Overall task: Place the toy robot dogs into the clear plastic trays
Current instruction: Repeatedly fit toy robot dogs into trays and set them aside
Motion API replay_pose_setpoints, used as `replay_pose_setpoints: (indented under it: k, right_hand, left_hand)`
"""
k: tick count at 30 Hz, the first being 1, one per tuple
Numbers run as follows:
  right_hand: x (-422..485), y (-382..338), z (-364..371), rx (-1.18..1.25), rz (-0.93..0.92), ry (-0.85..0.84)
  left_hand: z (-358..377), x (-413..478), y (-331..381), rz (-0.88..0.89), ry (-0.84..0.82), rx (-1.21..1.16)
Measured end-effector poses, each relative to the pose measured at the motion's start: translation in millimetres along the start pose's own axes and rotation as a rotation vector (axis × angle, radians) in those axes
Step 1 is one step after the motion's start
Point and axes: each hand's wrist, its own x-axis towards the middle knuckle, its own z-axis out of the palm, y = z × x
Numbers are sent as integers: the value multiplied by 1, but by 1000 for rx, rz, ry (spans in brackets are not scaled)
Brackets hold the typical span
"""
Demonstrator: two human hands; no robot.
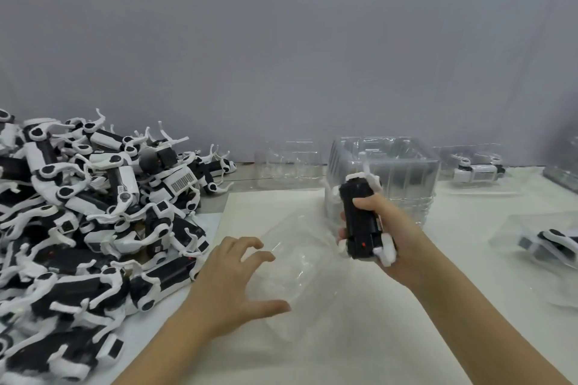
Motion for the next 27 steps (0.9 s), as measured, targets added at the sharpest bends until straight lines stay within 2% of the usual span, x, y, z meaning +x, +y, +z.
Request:
replay_pose_setpoints:
  k: [2, 3, 8, 10, 13, 15, 16, 18, 20, 24, 27]
  right_hand:
    - [2, 2, 6, -94, -61, 36]
    - [3, 3, 9, -139, -104, 55]
    - [5, 16, 14, -577, -441, 14]
    - [4, 19, 19, -739, -625, -20]
    - [6, 20, 27, -947, -866, 6]
    - [9, 19, 27, -891, -968, 82]
    - [9, 17, 25, -761, -956, 119]
    - [8, 12, 19, -424, -858, 150]
    - [10, 8, 8, -248, -751, 140]
    - [14, 2, -1, -230, -662, 97]
    - [16, 2, -5, -249, -654, 102]
  left_hand:
    - [4, -4, 12, 40, 53, -6]
    - [4, -5, 17, 47, 75, -90]
    - [-16, 27, 29, -127, 371, -858]
    - [-29, 45, 27, -79, 294, -1057]
    - [-36, 68, 27, 67, 127, -1015]
    - [-27, 76, 21, 66, 130, -964]
    - [-21, 79, 15, 25, 125, -965]
    - [-5, 82, -3, -132, 100, -1000]
    - [9, 81, -20, -291, 89, -983]
    - [28, 72, -31, -377, -62, -1000]
    - [30, 60, -26, -390, -36, -882]
